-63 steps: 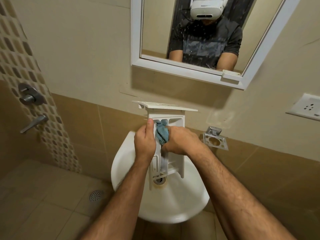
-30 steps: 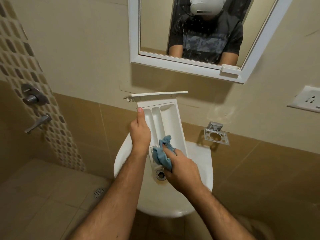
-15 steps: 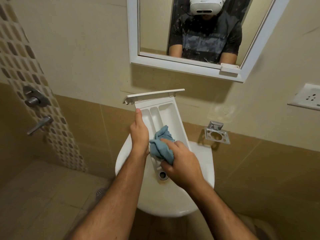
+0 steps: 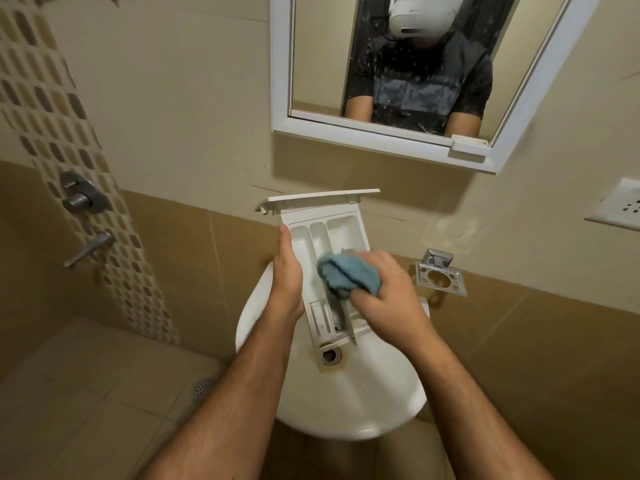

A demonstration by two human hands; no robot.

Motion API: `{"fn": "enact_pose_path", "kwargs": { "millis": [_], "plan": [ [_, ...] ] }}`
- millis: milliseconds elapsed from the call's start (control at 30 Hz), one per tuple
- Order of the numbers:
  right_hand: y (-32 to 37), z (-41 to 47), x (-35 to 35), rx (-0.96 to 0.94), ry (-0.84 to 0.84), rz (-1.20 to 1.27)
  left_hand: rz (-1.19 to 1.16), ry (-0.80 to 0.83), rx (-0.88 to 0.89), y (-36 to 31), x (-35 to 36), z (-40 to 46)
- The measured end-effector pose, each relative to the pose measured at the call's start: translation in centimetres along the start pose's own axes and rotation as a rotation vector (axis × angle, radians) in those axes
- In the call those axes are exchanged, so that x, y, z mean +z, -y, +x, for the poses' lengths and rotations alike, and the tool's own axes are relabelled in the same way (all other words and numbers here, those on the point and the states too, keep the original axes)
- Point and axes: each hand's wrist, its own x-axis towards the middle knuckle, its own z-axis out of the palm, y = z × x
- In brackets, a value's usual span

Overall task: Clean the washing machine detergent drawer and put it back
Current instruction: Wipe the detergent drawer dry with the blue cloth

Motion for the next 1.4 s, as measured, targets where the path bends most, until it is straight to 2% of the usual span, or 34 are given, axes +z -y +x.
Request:
{"fn": "enact_pose_path", "kwargs": {
  "millis": [100,167,333,467,600,867,1067,1267,1400],
  "plan": [
    [1.6,1.8,0.3,-0.08,-0.127,0.18,-0.034,0.109,-0.033,0.1,0.7,-0.6],
    [2.3,2.7,1.0,-0.092,-0.152,0.192,-0.056,0.147,0.011,0.2,1.2,-1.0],
    [1.6,3.5,3.0,-0.074,-0.078,-0.434,0.006,0.227,0.152,0.9,1.0,-1.1],
    [1.8,3.4,3.1,-0.098,0.007,-0.578,-0.02,0.265,0.153,0.8,0.1,-1.0],
    [2.3,3.7,3.1,-0.037,0.118,-0.764,-0.006,0.246,0.128,0.5,-0.2,-0.8],
    [3.2,5.4,3.0,0.065,0.249,-0.731,0.059,0.231,0.087,1.1,-0.3,-0.1],
    [3.0,5.4,3.5,0.096,0.261,-0.716,0.032,0.206,0.033,1.1,-0.5,0.0],
    [1.6,4.1,4.7,0.179,0.419,-0.696,0.116,0.14,-0.047,0.2,-0.8,-1.2],
    [1.1,3.5,5.5,0.205,0.52,-0.739,0.125,0.101,-0.019,0.3,-1.0,-1.5]
  ]
}}
